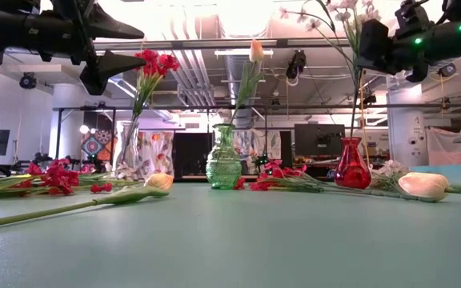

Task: Sort flowers into vase by color
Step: Put the bottom white flowers into the red vase

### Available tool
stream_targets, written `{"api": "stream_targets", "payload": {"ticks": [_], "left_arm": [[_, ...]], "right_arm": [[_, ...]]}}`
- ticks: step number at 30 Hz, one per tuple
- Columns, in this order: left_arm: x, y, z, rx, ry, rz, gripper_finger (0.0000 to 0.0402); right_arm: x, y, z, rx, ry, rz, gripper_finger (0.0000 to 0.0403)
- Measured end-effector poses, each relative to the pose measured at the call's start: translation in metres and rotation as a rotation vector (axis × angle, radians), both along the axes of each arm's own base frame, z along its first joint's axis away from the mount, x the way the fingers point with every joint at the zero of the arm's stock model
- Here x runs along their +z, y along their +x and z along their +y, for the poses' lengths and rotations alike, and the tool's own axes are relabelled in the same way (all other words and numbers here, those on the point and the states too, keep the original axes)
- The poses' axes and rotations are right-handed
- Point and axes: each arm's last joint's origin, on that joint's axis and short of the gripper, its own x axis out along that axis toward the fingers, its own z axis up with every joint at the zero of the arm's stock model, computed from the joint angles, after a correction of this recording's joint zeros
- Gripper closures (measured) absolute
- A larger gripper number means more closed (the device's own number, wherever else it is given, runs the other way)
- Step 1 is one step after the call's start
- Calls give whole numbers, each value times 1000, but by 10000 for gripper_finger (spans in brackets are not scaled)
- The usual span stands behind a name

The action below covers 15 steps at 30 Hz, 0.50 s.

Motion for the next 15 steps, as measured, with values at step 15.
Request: {"api": "stream_targets", "payload": {"ticks": [15], "left_arm": [[0, 0, 0, 0, 0, 0, 171]], "right_arm": [[-9, 6, -1, 14, 50, 10, 326]]}}
